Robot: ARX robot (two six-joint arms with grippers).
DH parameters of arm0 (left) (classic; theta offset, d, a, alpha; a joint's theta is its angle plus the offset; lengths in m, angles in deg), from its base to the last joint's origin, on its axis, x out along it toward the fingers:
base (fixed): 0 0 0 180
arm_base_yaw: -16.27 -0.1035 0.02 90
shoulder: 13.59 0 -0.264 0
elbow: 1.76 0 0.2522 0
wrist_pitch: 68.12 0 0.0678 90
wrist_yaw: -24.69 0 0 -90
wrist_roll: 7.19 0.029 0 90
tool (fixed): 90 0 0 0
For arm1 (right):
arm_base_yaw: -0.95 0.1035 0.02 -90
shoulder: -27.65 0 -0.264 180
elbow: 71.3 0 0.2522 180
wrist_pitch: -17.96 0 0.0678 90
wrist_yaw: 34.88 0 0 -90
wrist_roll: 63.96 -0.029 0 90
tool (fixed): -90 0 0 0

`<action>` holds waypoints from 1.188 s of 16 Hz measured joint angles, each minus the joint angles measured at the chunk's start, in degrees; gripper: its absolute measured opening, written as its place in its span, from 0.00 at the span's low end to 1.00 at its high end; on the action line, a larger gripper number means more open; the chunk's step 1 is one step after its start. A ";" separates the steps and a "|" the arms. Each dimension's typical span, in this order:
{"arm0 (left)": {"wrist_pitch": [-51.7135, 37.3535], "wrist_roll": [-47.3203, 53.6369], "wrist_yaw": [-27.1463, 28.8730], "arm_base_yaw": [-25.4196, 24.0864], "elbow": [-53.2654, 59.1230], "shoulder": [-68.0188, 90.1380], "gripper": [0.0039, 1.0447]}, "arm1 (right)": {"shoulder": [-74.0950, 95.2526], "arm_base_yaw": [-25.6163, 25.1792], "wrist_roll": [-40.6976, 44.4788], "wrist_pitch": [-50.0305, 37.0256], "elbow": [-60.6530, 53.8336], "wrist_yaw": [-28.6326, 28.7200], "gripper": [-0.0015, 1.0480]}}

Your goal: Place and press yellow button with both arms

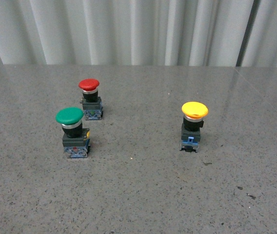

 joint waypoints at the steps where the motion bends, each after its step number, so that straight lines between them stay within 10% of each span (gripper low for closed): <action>1: 0.02 0.00 0.00 0.00 0.00 0.00 0.94 | -1.40 -0.83 0.00 0.63 -0.83 -0.15 0.02; 19: -0.04 -0.02 0.00 0.00 0.00 0.00 0.94 | -25.68 -0.42 0.02 20.74 -5.09 0.59 0.02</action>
